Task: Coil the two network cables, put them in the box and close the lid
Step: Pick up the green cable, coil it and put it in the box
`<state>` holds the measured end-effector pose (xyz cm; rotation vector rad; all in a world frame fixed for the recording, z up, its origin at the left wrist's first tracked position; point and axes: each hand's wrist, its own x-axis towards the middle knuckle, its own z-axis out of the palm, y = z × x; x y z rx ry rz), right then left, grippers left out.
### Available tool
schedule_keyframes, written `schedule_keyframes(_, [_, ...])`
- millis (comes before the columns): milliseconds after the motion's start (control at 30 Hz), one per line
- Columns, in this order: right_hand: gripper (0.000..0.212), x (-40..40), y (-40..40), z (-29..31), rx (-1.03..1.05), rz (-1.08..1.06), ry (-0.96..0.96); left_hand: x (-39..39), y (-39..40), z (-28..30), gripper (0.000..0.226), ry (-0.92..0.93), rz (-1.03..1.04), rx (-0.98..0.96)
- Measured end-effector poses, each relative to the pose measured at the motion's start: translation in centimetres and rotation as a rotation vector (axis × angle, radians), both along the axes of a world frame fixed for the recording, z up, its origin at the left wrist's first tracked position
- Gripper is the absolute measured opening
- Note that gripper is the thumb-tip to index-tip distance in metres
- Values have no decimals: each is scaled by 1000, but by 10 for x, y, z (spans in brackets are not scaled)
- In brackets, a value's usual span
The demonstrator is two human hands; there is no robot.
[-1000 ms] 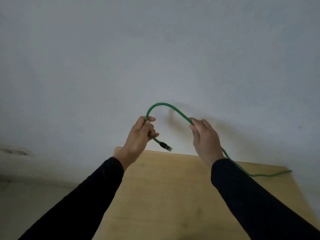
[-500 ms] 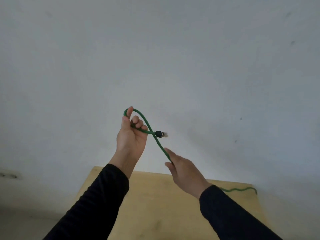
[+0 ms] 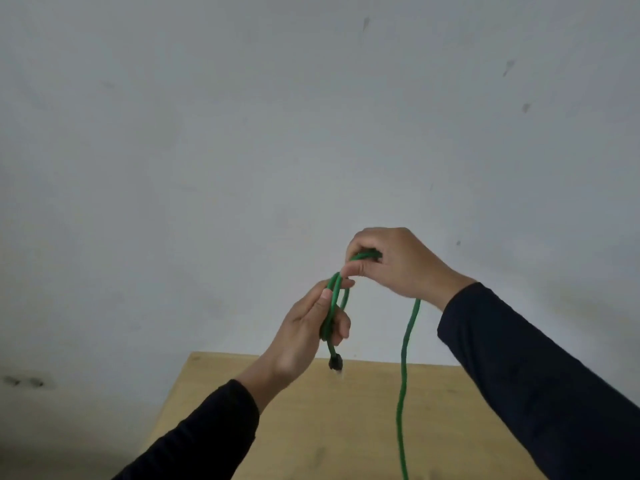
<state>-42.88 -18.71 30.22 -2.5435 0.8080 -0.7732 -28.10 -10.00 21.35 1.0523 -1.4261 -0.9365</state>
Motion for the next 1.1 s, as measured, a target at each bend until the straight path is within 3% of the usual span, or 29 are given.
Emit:
schedule_keyframes(100, [12,1,-6,-5,142,-3,-140,1,3,11,42,141,-80,4])
schedule_keyframes(233, [23,19,-7,-16,242,-16,-322,11,-4,35,42,467,-210,92])
schedule_keyframes(333, [28,36,-7,-29,425,-98,-484,16,-14,59,44,766,-321,56])
schedule_keyframes(467, [28,45,4,-53,379,-163,-237,38,-35,97,39,987,-237,-160])
schedule_keyframes(533, [34,47,15,-55,336,-120,-138,52,-47,105,36,887,-51,-208])
schedule_keyframes(667, [29,50,30,-34,209,-23,115,64,-65,82,34,424,331,-207])
schedule_keyframes(800, [20,44,35,-3,95,29,256,65,-65,54,36,-42,445,-199])
schedule_keyframes(867, [19,40,29,15,59,2,205,58,-55,39,35,-204,337,-183])
schedule_keyframes(1000, [16,26,2,39,107,-47,88,40,-29,17,37,-130,44,-133])
schedule_keyframes(1100, [9,17,-10,40,200,11,18,31,-16,18,44,68,-161,-65])
